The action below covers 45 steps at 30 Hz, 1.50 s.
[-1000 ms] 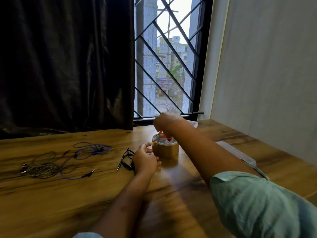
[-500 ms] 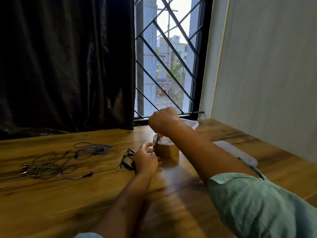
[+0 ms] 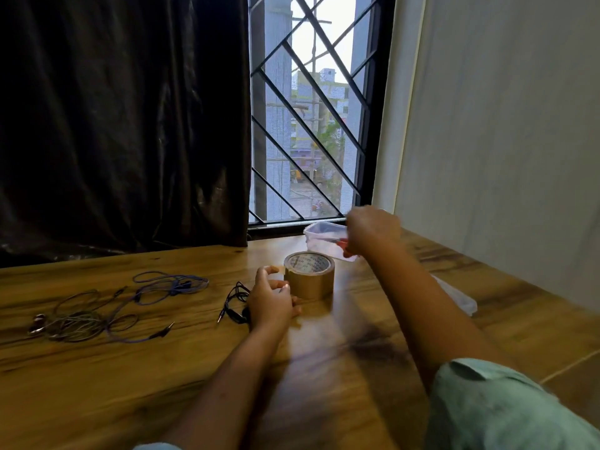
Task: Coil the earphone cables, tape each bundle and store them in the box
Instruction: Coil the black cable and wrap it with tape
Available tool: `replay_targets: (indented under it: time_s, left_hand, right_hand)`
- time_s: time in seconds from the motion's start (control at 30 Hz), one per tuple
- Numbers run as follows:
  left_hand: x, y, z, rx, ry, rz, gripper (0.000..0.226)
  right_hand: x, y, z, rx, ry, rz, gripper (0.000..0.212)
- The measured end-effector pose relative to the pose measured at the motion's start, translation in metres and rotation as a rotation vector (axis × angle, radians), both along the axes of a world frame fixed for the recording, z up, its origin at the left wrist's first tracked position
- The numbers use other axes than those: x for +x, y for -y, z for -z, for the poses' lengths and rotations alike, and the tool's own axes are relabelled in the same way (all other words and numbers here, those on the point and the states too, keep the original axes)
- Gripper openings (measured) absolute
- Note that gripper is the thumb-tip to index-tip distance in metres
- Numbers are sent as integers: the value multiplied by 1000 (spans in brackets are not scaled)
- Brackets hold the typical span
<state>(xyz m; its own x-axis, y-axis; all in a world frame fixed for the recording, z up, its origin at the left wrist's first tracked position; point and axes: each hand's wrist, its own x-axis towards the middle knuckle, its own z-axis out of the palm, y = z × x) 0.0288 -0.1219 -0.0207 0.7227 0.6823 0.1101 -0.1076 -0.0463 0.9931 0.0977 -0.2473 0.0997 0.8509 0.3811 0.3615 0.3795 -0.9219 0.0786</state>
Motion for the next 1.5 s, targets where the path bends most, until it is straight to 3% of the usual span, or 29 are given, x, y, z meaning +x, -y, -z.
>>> replay_targets:
  time_s: [0.13,0.23,0.43,0.57,0.73,0.77,0.9,1.07,1.23,1.33,1.5]
  left_hand:
    - [-3,5,0,104,55,28,23]
    - [-6,7,-1,185,104,48,19]
    - [-12,-8,-15,275,72,-42,22]
    - [-31,-30,-21,292,85,-85,23]
    - [-51,-61,-13,318,116,-41,26]
    - [-51,-66,-11,317,122,-26,25]
    - [-45,-73,-7,287,140,-37,27]
    - [-39,-80,-3,375,101,-116,22]
    - [-32,-93,7,571,-82,-187,26]
    - [-33,-96,10,743,-235,-182,41]
    - [-34,-96,17,844,-512,-127,66]
  right_hand:
    - [8,33,41,236,-228,144,44]
    - [0,39,68,242,-378,153,34]
    - [-4,33,69,271,-412,111,22]
    - [-13,-4,53,619,-414,-167,20]
    - [-45,-67,64,970,-796,-494,12]
    - [-46,-77,70,1007,-802,-511,4]
    - [-35,-101,81,1122,-775,-507,24]
    - [-22,-110,86,1129,-765,-543,25]
    - [-22,-121,90,1040,-623,-564,21]
    - [-23,-126,94,989,-545,-573,24]
    - [-19,-123,103,946,-494,-615,26]
